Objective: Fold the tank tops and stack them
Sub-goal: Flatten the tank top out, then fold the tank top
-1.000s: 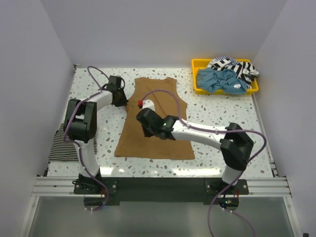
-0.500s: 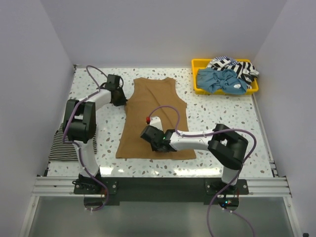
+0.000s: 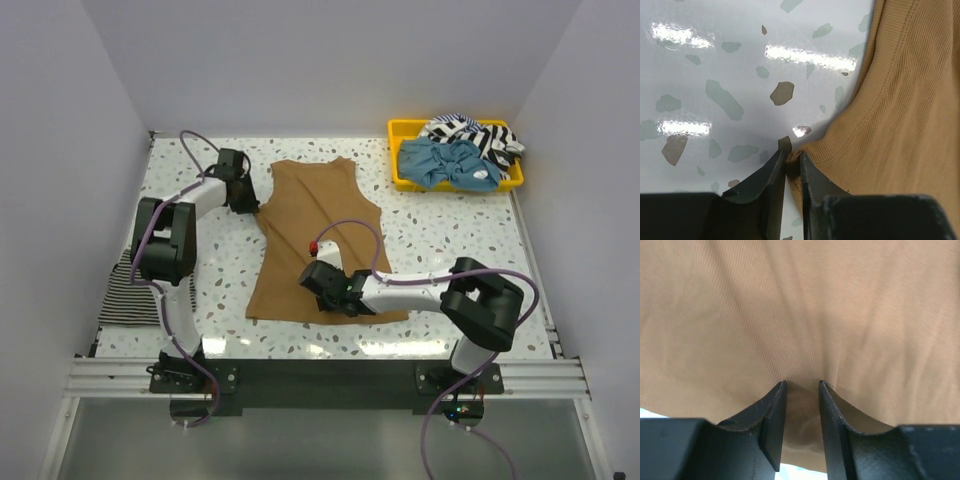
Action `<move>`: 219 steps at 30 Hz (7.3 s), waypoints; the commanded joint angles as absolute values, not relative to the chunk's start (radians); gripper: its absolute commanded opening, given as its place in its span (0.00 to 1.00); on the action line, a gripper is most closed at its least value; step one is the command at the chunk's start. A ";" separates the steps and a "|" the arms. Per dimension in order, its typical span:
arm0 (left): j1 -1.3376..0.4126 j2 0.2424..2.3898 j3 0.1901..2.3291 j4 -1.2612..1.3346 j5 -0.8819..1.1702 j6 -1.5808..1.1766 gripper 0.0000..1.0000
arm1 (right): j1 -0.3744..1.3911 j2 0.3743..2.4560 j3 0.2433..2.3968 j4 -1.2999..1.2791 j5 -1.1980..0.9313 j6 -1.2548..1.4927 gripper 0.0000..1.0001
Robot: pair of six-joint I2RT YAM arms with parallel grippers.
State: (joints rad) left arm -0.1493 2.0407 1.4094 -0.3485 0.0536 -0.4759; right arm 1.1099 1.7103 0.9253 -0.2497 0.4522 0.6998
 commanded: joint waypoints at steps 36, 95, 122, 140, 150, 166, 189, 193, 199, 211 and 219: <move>-0.135 2.031 1.365 -0.282 0.092 -0.451 0.00 | 1.448 2.180 1.720 -0.482 0.689 0.551 0.39; -0.110 1.891 1.293 -0.308 -0.047 -0.543 0.00 | 1.451 1.902 1.354 -0.265 0.313 0.747 0.00; -0.248 1.956 1.506 -0.422 -0.166 -0.607 0.00 | 1.408 1.655 1.145 -0.276 0.387 0.862 0.00; -0.382 2.086 1.563 -0.410 -0.167 -0.618 0.00 | 1.408 1.557 0.890 -0.259 0.446 0.997 0.00; -0.390 2.132 1.557 -0.364 -0.118 -0.585 0.00 | 1.410 1.580 0.862 -0.287 0.474 1.020 0.00; -0.391 2.076 1.632 -0.363 -0.109 -0.509 0.40 | 1.410 1.503 0.922 -0.434 0.537 0.994 0.40; -0.179 1.968 1.398 -0.339 0.089 -0.535 0.44 | 1.459 1.951 1.503 -0.546 0.468 0.727 0.35; -0.181 1.985 1.379 -0.318 0.103 -0.531 0.48 | 1.460 2.011 1.538 -0.558 0.489 0.729 0.35; -0.179 2.000 1.361 -0.301 0.115 -0.528 0.48 | 1.459 2.089 1.591 -0.626 0.512 0.755 0.31; -0.178 2.003 1.333 -0.250 0.135 -0.532 0.47 | 1.474 2.094 1.575 -0.684 0.592 0.798 0.27; -0.178 2.022 1.345 -0.253 0.132 -0.540 0.47 | 1.480 2.124 1.601 -0.710 0.591 0.802 0.29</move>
State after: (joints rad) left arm -0.1795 1.9999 1.3350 -0.2928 0.1238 -0.5549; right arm 1.4750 2.1075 1.5581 -0.6762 0.5587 0.7780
